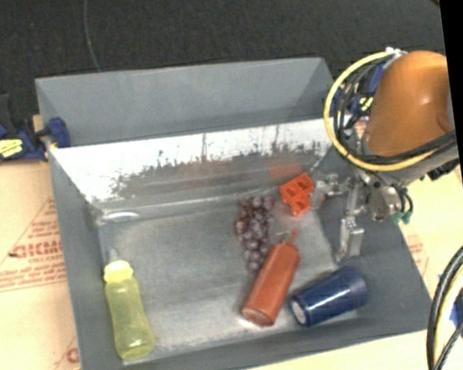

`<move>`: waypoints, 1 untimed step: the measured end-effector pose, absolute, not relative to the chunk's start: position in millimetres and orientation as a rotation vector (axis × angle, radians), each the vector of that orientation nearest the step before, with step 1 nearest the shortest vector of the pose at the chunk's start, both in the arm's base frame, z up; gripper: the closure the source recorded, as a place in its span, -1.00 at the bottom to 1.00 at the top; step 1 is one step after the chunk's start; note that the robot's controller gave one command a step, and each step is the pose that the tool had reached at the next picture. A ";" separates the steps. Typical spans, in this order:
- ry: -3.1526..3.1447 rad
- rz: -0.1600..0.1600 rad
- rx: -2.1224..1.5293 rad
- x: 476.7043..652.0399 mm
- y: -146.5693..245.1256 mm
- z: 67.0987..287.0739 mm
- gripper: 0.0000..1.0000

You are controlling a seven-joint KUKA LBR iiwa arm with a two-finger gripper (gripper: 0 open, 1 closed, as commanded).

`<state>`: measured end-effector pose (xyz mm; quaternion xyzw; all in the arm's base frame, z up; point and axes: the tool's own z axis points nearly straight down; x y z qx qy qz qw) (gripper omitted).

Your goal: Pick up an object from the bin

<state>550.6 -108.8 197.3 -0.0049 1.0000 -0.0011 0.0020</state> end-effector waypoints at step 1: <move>3.138 -0.004 -0.015 550.6 -108.8 197.3 -1.00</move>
Offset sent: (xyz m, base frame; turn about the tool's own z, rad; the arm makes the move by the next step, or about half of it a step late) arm -0.0269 0.0592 0.0088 0.1204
